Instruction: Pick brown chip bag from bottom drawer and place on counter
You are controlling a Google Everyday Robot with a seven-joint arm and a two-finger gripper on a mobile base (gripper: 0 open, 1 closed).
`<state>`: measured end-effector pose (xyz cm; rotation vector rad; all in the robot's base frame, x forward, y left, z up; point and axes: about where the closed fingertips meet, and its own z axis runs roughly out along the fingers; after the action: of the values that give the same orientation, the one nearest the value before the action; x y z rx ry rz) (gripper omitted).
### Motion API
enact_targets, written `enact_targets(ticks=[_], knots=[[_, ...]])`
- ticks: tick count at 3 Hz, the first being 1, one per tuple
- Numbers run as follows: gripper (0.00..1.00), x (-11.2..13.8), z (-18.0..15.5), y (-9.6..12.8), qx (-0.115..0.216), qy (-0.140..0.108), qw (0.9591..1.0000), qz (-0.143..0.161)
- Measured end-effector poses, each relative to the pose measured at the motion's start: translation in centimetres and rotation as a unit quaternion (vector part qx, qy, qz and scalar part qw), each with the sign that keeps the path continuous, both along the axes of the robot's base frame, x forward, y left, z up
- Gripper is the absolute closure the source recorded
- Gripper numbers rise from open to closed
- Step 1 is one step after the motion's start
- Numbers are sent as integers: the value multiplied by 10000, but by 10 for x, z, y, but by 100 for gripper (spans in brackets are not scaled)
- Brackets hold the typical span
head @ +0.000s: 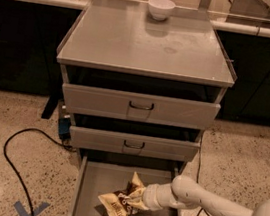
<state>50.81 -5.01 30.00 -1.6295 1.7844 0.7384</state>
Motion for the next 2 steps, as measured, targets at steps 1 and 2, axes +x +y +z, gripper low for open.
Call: enact_targets(ticks=[1,2], knots=[[100,-16,60,5,415,-246,9987,173],[100,-27,125,17,640,-412,9964,384]])
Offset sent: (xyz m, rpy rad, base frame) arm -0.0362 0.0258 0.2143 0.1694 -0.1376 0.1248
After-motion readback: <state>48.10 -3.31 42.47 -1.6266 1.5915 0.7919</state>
